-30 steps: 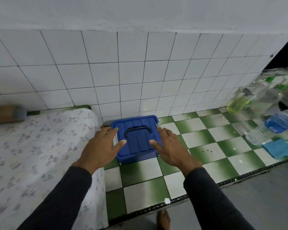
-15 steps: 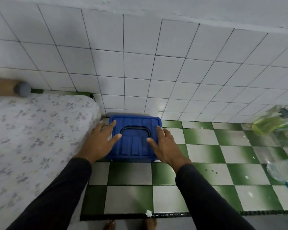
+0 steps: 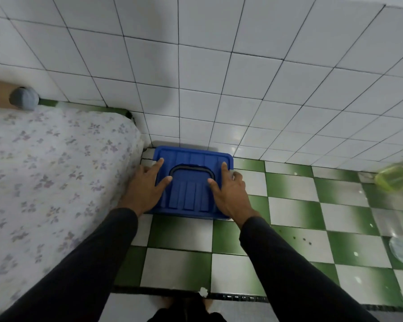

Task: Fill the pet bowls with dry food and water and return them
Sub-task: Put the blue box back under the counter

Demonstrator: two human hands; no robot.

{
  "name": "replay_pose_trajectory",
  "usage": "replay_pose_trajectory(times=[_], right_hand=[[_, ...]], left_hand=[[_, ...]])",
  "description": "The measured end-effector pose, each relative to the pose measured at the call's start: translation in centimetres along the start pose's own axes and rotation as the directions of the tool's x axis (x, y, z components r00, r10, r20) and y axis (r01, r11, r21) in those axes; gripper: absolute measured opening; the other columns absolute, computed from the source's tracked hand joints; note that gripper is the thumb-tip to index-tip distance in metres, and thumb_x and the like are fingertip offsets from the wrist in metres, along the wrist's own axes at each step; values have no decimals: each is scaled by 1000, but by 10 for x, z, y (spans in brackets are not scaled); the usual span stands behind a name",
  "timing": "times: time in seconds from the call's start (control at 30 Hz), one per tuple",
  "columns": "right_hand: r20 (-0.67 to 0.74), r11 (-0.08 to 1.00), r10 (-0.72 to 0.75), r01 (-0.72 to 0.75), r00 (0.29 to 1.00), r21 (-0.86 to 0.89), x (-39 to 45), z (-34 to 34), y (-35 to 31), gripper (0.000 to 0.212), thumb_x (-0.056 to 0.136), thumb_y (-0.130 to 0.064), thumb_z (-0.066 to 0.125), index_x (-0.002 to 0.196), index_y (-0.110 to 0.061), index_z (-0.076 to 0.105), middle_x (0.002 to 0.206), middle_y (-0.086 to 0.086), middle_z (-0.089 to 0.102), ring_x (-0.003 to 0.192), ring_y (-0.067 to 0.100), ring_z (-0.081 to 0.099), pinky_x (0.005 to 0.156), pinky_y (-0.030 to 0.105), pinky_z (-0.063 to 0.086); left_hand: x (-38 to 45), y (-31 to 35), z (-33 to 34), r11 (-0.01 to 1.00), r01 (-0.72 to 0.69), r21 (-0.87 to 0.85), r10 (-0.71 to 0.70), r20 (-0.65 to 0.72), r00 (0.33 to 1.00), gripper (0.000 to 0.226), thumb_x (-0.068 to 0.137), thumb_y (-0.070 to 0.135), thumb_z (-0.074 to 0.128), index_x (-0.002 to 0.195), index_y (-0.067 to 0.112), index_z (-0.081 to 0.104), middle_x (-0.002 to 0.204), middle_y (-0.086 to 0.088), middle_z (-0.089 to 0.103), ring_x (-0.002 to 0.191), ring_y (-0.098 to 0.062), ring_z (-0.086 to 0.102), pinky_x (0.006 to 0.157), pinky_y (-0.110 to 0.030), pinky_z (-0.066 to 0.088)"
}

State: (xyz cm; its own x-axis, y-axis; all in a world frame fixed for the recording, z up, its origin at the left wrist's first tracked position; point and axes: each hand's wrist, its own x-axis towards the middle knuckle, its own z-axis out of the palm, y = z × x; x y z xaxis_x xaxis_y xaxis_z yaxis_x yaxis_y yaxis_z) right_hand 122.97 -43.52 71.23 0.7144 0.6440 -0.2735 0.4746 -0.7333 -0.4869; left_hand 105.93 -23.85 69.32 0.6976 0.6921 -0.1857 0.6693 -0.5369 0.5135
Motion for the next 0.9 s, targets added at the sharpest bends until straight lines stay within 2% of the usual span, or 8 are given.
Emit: replay_pose_trajectory(times=[0.13,0.33,0.43,0.5,0.6,0.7,0.8,0.9], right_hand=[[-35,1000,5,-6,999,-25,9,6,2,76,102,-61,35,162,-25,5,147,23,31,125,40,41,108,50,39],[-132,1000,23,-25,991,-12,14,21,7,73,101,-63,34,161,-31,7,128,19,40,106,34,50,94,44,49],[-189,1000,16,-20,982,-18,10,29,12,71,101,-63,33,160,-39,1,110,12,38,76,23,51,72,36,56],[-179,999,7,-16,984,-48,11,33,15,69,101,-62,32,159,-43,-1,116,14,43,65,14,42,57,27,48],[-169,996,81,-75,982,44,16,35,13,62,99,-61,34,152,-55,3,128,24,48,80,25,40,68,39,46],[-170,993,102,-90,980,77,17,34,10,61,98,-62,35,150,-58,4,129,27,48,88,28,37,76,49,48],[-174,996,81,-72,981,61,14,34,11,65,100,-61,37,155,-54,1,121,23,47,76,24,43,73,42,53],[-194,997,37,-25,980,68,7,31,12,69,101,-62,37,158,-47,0,107,10,39,62,16,48,65,35,59]], left_hand=[[10,-1,6,1000,-6,-8,6,-17,1000,71,100,63,45,163,39,23,131,-15,46,102,-18,44,91,-32,39],[20,-5,16,1000,-1,12,2,-24,1000,73,99,67,41,164,43,16,129,-20,49,96,-27,51,86,-35,42],[20,-9,23,1000,1,-18,-1,-39,999,71,100,68,39,162,49,13,137,-23,49,114,-37,55,96,-40,44],[19,-12,26,997,-4,-71,1,-41,999,69,100,70,39,161,53,12,145,-23,48,126,-40,52,107,-45,44],[21,-15,30,991,-4,-131,-2,-45,999,67,100,71,37,160,56,11,142,-23,51,125,-38,53,105,-46,46],[20,-16,32,991,-30,-132,20,-71,997,69,98,72,35,161,53,13,113,-15,56,96,-26,55,82,-35,44],[20,-16,32,991,-25,-133,15,-74,997,68,99,69,36,161,51,15,106,-10,53,90,-21,50,78,-32,38],[19,-13,30,990,-13,-140,2,-75,997,68,99,67,38,162,47,19,107,-10,53,91,-20,50,80,-31,37]])
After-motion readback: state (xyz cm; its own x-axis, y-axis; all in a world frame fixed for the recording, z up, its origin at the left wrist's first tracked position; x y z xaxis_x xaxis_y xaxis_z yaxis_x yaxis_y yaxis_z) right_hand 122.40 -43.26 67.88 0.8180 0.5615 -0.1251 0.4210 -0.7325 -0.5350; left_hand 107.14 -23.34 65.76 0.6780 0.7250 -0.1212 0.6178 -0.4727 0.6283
